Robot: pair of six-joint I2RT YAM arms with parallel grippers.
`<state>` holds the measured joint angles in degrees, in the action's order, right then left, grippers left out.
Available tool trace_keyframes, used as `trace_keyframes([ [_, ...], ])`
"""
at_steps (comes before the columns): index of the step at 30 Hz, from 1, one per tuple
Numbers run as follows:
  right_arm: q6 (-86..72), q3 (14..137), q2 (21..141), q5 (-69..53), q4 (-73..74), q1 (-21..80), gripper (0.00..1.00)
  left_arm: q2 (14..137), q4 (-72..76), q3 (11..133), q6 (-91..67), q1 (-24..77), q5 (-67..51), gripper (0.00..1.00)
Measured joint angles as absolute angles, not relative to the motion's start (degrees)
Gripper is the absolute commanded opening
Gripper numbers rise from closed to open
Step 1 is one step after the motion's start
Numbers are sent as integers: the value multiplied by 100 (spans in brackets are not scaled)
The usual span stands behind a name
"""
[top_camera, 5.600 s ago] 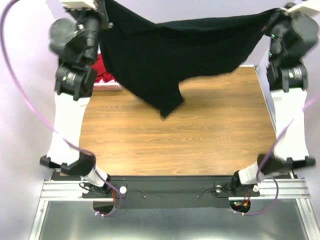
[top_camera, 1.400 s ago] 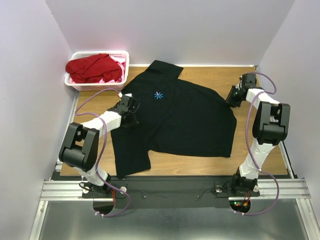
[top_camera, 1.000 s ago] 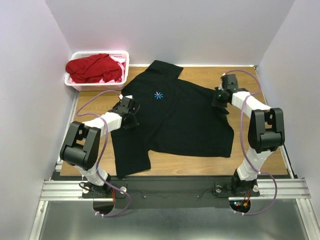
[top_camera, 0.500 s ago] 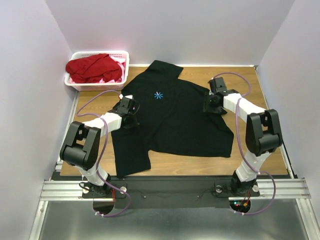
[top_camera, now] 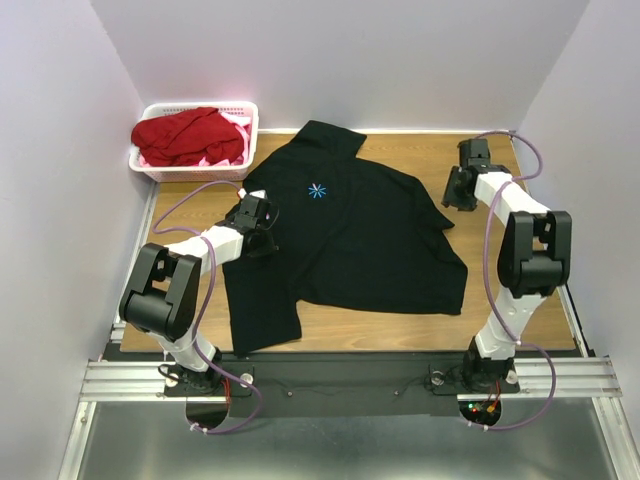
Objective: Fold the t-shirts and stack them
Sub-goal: Flatten the tshirt out
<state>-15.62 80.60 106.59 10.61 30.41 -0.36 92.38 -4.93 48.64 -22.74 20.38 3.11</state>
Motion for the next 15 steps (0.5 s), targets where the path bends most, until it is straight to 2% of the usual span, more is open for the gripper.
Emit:
trace_keyframes([
  [7,-1417,8130,11268,1050,3105,12,44,9238,-491,4864,-2274,2038,305,24],
  [15,-1284,8114,11288,1146,3109,10,44,9229,-469,4845,-2276,2038,305,24],
])
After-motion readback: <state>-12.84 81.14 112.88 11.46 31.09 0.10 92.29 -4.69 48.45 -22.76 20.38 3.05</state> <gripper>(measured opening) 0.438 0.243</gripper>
